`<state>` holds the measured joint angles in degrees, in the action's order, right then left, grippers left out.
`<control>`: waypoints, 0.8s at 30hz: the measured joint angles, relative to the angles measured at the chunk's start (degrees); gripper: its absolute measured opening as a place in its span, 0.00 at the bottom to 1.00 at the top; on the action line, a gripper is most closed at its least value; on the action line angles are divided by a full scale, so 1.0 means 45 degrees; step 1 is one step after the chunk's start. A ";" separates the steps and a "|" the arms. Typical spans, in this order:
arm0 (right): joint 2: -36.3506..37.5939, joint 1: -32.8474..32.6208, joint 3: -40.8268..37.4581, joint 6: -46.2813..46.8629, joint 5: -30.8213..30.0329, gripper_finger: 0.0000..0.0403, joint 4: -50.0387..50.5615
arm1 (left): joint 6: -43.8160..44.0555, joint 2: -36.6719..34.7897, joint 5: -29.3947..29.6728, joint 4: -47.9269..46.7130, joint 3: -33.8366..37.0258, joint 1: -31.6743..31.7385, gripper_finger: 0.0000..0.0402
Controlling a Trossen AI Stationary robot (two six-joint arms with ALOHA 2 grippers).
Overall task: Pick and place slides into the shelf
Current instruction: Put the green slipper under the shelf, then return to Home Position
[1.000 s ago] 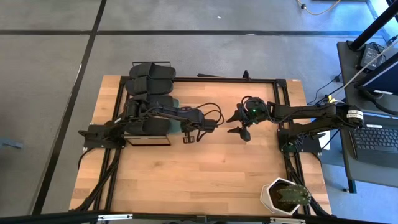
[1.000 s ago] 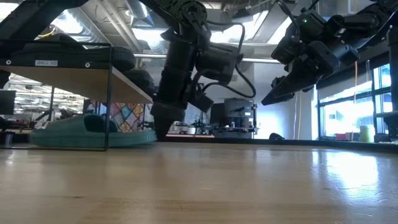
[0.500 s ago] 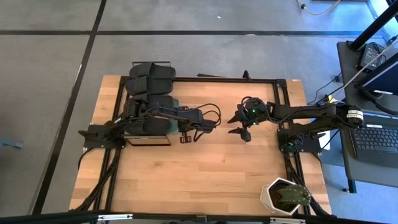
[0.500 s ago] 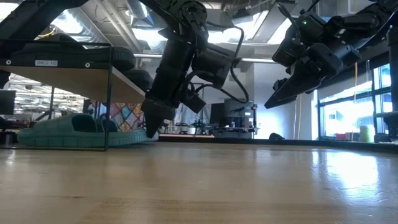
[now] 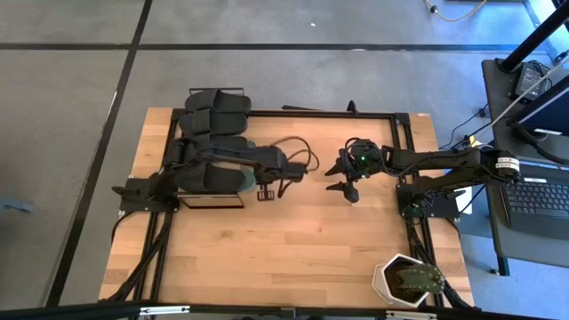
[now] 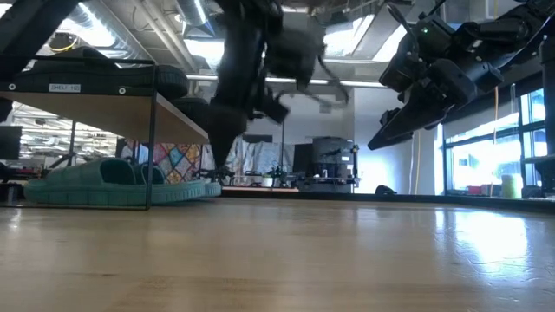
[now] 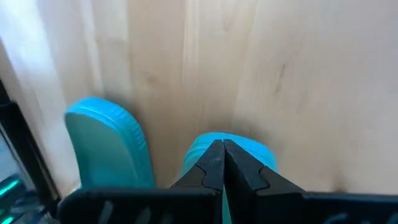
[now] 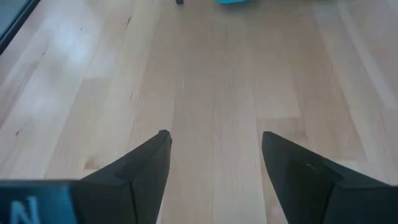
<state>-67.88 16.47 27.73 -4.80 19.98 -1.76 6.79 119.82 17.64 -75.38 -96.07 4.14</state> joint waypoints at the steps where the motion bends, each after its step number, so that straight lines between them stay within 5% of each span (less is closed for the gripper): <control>1: 0.0000 0.0002 0.0000 0.0002 -0.0003 0.62 -0.0032 | -0.0132 -0.0379 -0.0217 0.0146 0.0006 0.0054 0.00; 13: 0.0000 -0.0001 0.0005 -0.0051 0.0003 0.62 -0.0126 | -0.2331 -0.6999 -0.1266 0.5382 0.0387 0.1048 0.00; 24: 0.0010 0.0070 0.0015 -0.1306 0.0176 0.62 -0.2774 | -0.2330 -1.4516 -0.1529 1.0468 0.7290 0.1497 0.00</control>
<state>-67.83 16.79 27.79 -10.67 20.78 -14.24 -3.69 54.49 10.76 -28.28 -63.27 10.87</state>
